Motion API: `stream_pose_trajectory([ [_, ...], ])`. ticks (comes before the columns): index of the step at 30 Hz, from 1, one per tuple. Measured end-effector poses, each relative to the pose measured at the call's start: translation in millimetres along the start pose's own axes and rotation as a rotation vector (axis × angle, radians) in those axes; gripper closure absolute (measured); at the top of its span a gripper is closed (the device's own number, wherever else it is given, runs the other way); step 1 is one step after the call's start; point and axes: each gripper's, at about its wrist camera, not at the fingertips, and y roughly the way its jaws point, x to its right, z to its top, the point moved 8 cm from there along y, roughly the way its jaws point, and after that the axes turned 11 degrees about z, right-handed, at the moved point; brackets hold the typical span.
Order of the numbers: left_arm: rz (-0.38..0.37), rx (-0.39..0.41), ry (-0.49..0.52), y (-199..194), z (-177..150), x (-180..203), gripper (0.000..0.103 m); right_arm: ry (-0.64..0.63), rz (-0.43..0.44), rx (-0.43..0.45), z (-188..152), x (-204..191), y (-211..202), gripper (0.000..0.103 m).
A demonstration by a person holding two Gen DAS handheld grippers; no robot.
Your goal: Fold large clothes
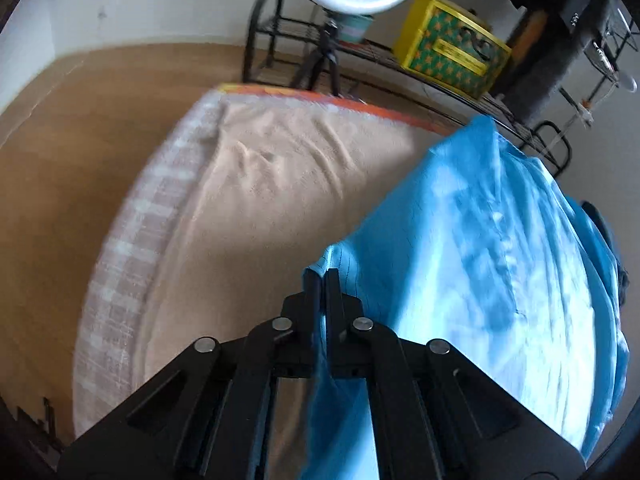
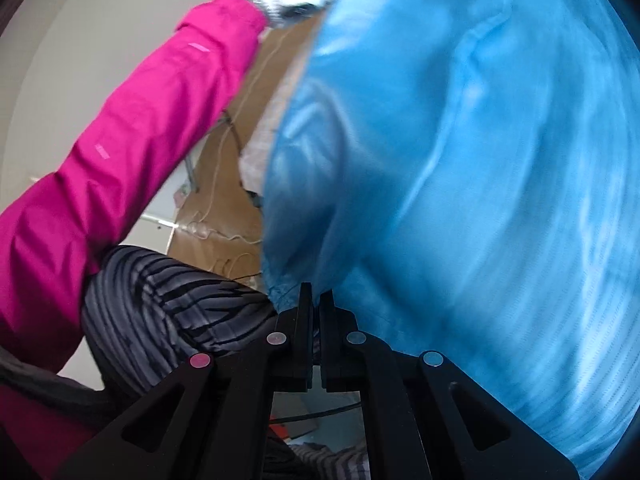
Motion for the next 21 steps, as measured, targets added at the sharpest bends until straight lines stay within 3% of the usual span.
stream_pose_trajectory([
  [2,-0.089,-0.020,-0.069,-5.3,-1.9,-2.6,0.103,-0.001,0.054,0.017,4.1,-9.4,-4.6,0.102],
  [6,-0.060,-0.020,-0.099,-5.4,-0.5,-16.2,0.103,-0.036,0.168,0.130,16.1,-30.5,-37.8,0.102],
  [10,-0.023,-0.035,-0.113,6.6,-2.8,-21.4,0.103,-0.150,0.095,0.104,-0.3,-36.2,-42.1,0.102],
  [15,0.005,-0.038,-0.095,12.6,-4.7,-19.7,0.103,-0.242,0.046,-0.048,-30.5,-37.4,-1.2,0.102],
  [18,-0.007,-0.054,-0.134,10.8,-2.4,-24.8,0.103,-0.273,-0.063,-0.047,-25.4,-33.3,3.5,0.102],
  [19,-0.011,-0.074,-0.147,10.1,-2.7,-27.8,0.100,-0.249,-0.083,-0.033,-21.6,-26.9,1.3,0.102],
  [21,-0.008,-0.093,-0.154,2.2,-3.6,-34.3,0.078,-0.191,-0.116,-0.002,-12.3,-12.8,-7.3,0.099],
])
